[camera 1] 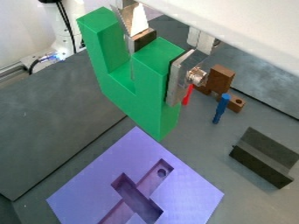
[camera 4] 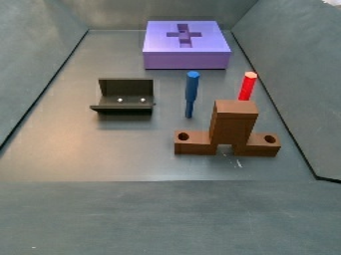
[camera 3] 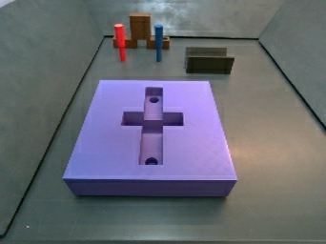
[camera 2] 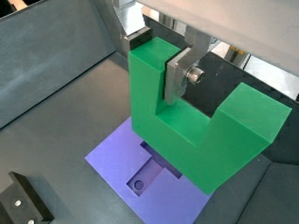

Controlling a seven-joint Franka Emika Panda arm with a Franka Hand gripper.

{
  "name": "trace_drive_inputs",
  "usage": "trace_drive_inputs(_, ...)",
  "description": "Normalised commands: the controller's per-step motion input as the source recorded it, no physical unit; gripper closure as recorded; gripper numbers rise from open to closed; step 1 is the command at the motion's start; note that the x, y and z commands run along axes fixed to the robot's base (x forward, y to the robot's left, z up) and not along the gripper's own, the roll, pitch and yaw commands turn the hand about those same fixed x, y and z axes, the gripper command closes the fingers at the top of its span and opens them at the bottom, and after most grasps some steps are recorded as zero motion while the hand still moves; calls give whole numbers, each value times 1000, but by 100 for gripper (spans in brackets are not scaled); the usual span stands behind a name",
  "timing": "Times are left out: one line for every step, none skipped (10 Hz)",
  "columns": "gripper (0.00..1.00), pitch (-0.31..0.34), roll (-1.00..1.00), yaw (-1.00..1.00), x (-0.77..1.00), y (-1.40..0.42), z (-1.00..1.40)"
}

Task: Pick up the green object. Move up. Place the green object on the fixture. Regrasp the green object. Move to above the board. Insert the green object.
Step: Insert the green object.

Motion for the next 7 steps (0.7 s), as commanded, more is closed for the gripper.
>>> trace_drive_inputs(100,0,0,-94,0,0,-189)
trace_drive_inputs(100,-43,-74,-231,103,-166,-663)
trace_drive_inputs(100,-71,-139,-291,157,-243,-800)
trace_drive_inputs(100,-21,-141,-263,243,-280,-771)
trace_drive_inputs(100,0,-94,-134,209,-231,-631)
trace_drive_inputs(100,0,-57,0,323,-174,-594)
trace_drive_inputs(100,0,-30,0,434,-129,-489)
